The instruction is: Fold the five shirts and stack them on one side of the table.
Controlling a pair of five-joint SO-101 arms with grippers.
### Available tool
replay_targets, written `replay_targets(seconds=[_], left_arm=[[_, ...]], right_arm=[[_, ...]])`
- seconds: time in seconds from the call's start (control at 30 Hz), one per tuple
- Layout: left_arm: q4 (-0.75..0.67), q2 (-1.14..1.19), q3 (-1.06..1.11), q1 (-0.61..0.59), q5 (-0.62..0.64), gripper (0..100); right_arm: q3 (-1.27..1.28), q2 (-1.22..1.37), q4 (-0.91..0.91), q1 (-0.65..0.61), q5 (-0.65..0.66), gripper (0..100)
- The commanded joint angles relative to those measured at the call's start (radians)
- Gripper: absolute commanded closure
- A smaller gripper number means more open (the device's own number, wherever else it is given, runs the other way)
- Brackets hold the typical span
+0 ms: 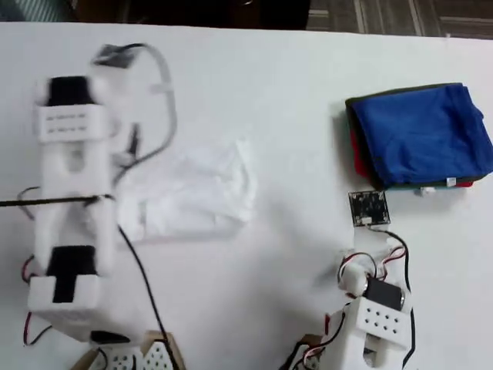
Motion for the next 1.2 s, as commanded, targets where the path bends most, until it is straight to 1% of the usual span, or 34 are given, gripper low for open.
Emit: replay_targets(seconds=[0.0,0.17,0.3,0.5,0.63,0.73,0.93,1.0,1.13,1.17], left_arm=[[0.011,-0.051,-0.001,0.133,0.074,97],[-0.054,0.051,-0.028,0.258,0.129,97],[-0.103,0.176,-0.147,0.315,0.133,97],[-0.098,0.382,-0.369,0.376,0.137,97],[-0.094,0.477,-0.453,0.422,0.138,97],[-0.078,0.522,-0.503,0.431,0.138,97],[-0.083,0.615,-0.572,0.411,0.132,97],[-0.069,0.640,-0.584,0.411,0.132,93],[-0.002,0.652,-0.644,0.416,0.132,75],[0.012,0.651,-0.671,0.413,0.132,73]], right_arm=[[-0.006,-0.024,-0.010,0.001,-0.008,97.8],[-0.006,-0.024,-0.008,0.001,-0.008,97.8],[-0.006,-0.025,0.001,0.001,-0.008,97.8],[-0.006,-0.025,0.001,0.001,-0.008,97.8],[-0.006,-0.025,0.001,0.001,-0.008,97.8],[-0.006,-0.025,0.001,0.001,-0.008,97.8],[-0.006,-0.025,-0.001,0.001,-0.008,97.8],[-0.006,-0.025,-0.002,0.001,-0.008,97.8],[-0.006,-0.025,-0.002,-0.001,-0.008,97.8],[-0.006,-0.025,-0.002,-0.001,-0.008,97.8]])
